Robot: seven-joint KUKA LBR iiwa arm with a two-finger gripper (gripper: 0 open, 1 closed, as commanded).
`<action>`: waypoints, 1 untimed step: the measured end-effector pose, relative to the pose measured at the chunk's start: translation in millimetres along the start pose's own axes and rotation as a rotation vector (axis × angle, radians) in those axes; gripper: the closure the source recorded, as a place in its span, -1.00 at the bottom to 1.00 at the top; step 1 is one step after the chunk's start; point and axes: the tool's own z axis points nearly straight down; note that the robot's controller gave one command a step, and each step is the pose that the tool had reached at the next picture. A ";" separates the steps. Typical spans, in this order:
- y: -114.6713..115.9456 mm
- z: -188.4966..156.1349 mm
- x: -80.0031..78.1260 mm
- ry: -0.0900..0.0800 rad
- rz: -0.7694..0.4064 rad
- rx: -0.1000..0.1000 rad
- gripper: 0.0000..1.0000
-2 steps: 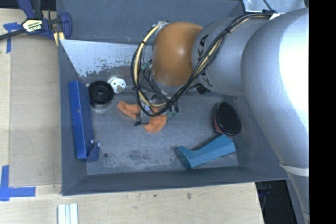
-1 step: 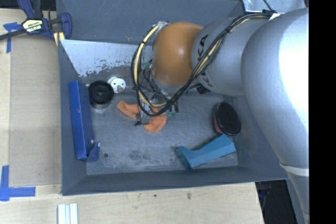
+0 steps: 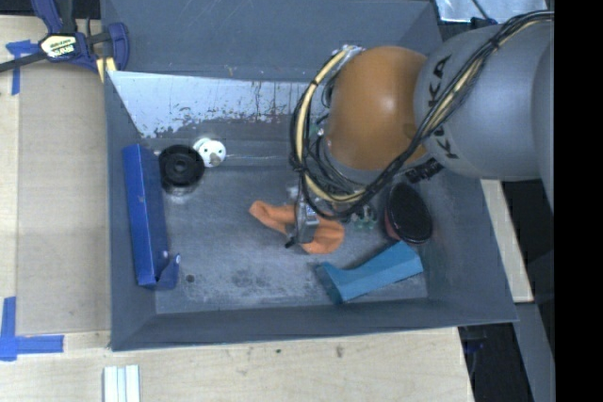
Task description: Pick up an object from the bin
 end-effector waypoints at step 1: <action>-7.4 -12.9 6.7 -0.004 0.003 0.001 1.00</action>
Offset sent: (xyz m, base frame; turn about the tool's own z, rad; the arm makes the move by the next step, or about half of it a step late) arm -0.0456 0.0054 0.0687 -0.1383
